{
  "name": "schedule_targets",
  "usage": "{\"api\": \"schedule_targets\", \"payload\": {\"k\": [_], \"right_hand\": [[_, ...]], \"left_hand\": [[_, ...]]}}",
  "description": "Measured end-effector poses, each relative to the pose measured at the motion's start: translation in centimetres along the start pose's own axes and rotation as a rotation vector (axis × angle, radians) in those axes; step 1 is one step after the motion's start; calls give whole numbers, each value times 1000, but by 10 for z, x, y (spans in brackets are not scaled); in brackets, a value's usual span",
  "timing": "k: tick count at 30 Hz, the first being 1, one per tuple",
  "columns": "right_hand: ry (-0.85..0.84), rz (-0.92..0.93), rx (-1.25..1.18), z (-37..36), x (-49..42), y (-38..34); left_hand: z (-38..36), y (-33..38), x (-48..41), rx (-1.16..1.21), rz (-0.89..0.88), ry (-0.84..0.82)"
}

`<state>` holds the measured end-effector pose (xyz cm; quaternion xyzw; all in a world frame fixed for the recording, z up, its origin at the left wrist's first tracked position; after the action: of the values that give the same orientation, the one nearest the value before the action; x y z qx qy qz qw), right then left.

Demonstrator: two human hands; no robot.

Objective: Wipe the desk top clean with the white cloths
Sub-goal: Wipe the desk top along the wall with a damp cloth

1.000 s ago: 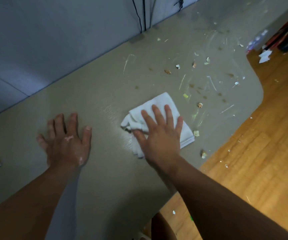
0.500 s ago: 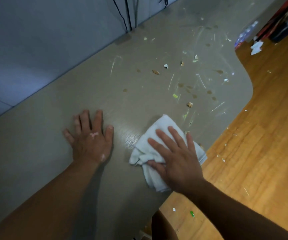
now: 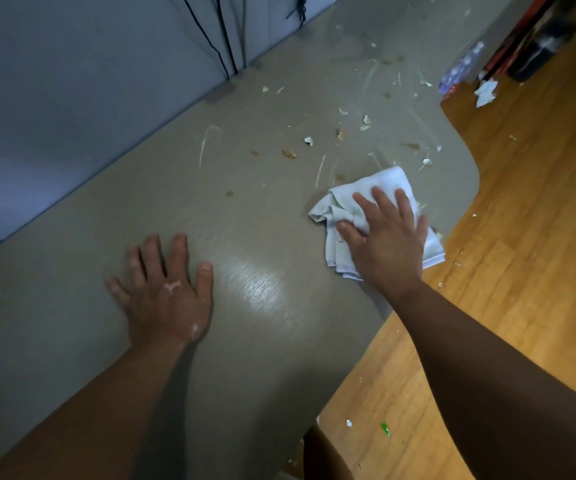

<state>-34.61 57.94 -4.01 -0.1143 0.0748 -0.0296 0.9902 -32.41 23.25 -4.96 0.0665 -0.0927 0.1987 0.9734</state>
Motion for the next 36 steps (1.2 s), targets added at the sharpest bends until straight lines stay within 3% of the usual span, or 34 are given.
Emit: {"api": "schedule_targets", "payload": {"k": [6,11,16,22,28,33,36], "right_hand": [[50,54,14,1,80,-44],[-7,335,-59,-2,168,-88],[-81,463,-35,-2,151,-58],[-22,266,29,8,71,19],[-26,-130,-66,15,-4,87],[-21,-376,-110,12,-6,77],[-22,-327,-40,10,23,39]], "left_hand": [[-3,0,-2,-36,8,-30],[-4,-1,-5,-48,2,-29],[-5,-2,-4,-42,6,-44],[-3,-1,-2,-32,0,-47],[-3,-1,-2,-33,1,-34],[-5,-3,-3,-33,6,-42],[-3,-1,-4,-27,9,-57]]}}
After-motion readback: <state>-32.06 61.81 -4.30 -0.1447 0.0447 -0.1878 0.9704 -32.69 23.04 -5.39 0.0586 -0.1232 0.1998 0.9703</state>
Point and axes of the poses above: each hand's wrist, its own x-axis away from the middle knuckle, its own z-axis out of the back of the hand, y = z × x, the point moved 6 cm from there along -x, towards the middle knuckle, and after that the axes turned 11 degrees about z, right-handed, at the moved point
